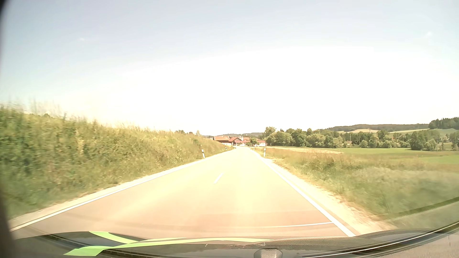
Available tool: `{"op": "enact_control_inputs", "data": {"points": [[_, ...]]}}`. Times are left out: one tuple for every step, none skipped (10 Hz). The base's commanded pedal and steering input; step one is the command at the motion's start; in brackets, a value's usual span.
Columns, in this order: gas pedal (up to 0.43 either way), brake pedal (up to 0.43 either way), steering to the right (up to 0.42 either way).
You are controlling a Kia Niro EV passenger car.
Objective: Follow the waypoints while adhering to traffic rules and regulations
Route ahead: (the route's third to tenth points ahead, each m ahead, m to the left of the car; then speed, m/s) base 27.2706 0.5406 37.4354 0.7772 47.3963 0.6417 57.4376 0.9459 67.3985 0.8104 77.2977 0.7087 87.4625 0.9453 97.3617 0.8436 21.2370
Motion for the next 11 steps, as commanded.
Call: {"op": "enact_control_inputs", "data": {"points": [[0.177, 0.000, -0.001], [0.177, 0.000, -0.001], [0.177, 0.000, -0.001], [0.177, 0.000, -0.001], [0.177, 0.000, -0.001], [0.177, 0.000, -0.001], [0.189, 0.000, -0.001], [0.189, 0.000, -0.001], [0.177, 0.000, -0.001], [0.157, 0.000, -0.001], [0.138, 0.000, -0.001]]}}
